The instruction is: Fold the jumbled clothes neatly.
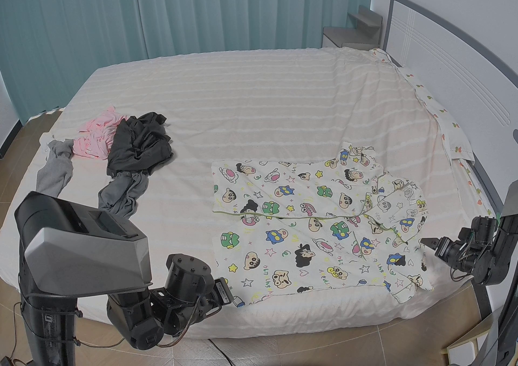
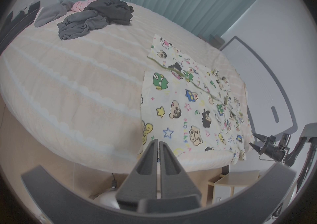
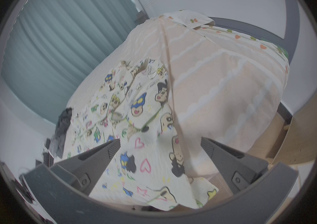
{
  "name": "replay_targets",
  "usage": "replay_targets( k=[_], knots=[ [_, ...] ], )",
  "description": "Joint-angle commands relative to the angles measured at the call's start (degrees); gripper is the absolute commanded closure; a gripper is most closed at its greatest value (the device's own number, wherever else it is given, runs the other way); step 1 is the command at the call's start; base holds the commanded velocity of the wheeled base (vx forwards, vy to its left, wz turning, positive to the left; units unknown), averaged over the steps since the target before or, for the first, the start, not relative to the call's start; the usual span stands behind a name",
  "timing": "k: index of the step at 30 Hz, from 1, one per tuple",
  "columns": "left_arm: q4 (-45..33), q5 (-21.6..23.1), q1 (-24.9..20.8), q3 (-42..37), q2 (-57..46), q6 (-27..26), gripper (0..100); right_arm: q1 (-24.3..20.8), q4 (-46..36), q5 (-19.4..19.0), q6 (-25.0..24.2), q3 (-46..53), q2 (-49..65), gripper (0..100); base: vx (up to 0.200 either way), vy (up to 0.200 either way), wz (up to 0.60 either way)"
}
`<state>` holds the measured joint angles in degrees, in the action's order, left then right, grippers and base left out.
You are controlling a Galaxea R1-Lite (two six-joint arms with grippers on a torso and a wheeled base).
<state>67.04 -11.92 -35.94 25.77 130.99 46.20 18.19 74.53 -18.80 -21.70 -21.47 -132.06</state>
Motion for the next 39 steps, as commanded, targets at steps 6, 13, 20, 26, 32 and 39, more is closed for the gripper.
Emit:
replay_targets(
  k=[6,13,20,26,32,39],
  knots=[
    [6.4,-0.3,1.0,-1.8,-1.2,0.6,100,-2.3,-1.1,-0.1,-9.0,-2.3,4.4,0,0.0,0.0,0.0],
    [7.1,-0.1,0.8,-1.8,-1.2,0.6,100,-3.2,0.5,-0.1,-14.2,-0.9,6.5,0,0.114,0.0,0.0],
    [7.1,-0.1,0.7,-1.9,-1.2,0.6,100,-4.2,4.3,-0.1,-14.2,2.1,6.3,0,0.2,0.0,0.0],
    [7.1,-0.1,0.4,-1.9,-0.7,0.6,100,-5.1,5.9,0.0,-14.2,2.2,6.0,0,0.2,0.0,0.0],
    [7.1,-0.3,0.5,-2.0,-0.9,0.0,100,-5.2,6.0,0.2,-14.2,1.9,5.8,0,0.133,0.0,0.0],
    [7.8,-0.3,0.5,-2.0,-0.6,0.0,100,-5.2,6.0,0.1,-14.2,2.0,5.8,0,0.0,0.0,0.0]
  ],
)
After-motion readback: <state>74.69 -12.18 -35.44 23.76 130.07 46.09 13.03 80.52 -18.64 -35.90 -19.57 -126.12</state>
